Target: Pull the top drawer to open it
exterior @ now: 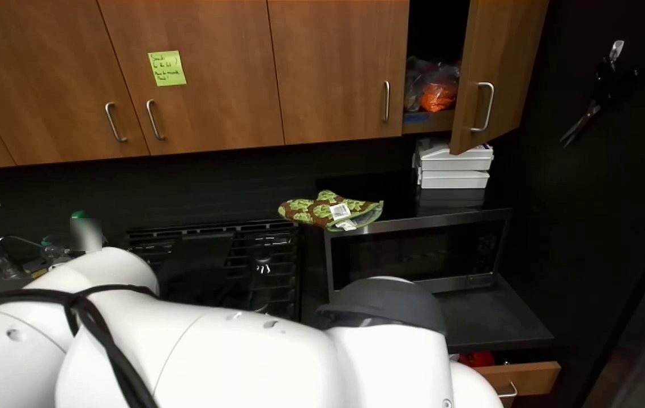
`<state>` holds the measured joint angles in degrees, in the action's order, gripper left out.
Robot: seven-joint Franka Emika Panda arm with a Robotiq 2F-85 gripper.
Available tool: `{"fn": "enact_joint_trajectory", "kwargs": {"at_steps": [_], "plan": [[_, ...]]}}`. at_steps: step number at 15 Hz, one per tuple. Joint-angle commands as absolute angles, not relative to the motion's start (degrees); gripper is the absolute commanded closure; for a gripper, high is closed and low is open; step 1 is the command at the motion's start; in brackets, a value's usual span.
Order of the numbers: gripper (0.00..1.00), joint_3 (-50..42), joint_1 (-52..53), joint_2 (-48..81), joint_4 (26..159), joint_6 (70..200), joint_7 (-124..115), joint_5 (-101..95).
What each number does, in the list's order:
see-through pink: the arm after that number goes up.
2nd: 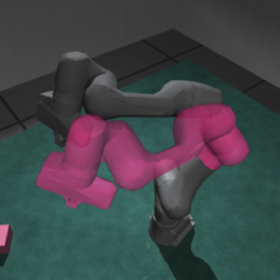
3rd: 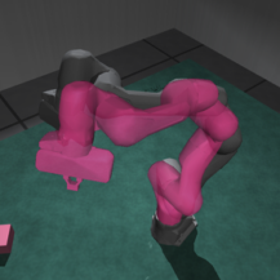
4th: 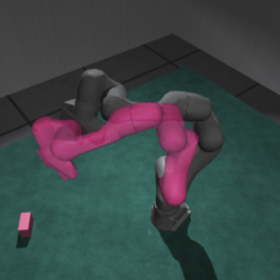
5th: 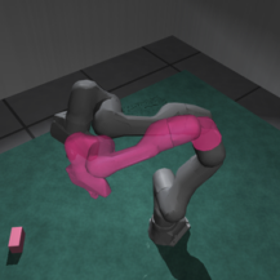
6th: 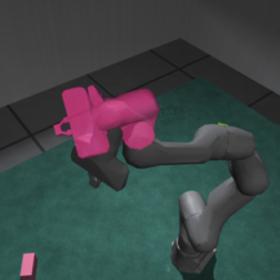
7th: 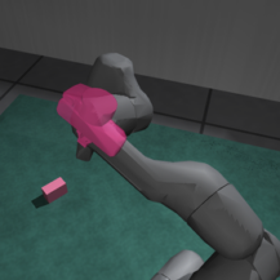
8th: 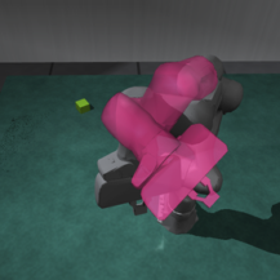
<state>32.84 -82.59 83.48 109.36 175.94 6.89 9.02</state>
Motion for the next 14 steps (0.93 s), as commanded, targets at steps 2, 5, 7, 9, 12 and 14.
{"fn": "enact_joint_trajectory", "kwargs": {"at_steps": [2,5,7,9,12,14], "plan": [[0.0,32.5,-84.1,83.4,111.7,173.7,8.6,7.7],[0.0,31.6,-83.6,82.6,113.0,173.5,9.2,7.6],[0.0,32.1,-84.8,82.6,113.7,173.3,10.2,7.1],[0.0,32.7,-85.6,82.4,114.9,173.6,11.6,6.1],[0.0,33.8,-87.1,81.9,116.8,173.3,13.8,3.8],[0.0,34.4,-88.1,81.9,117.6,172.7,14.7,2.4]]}}
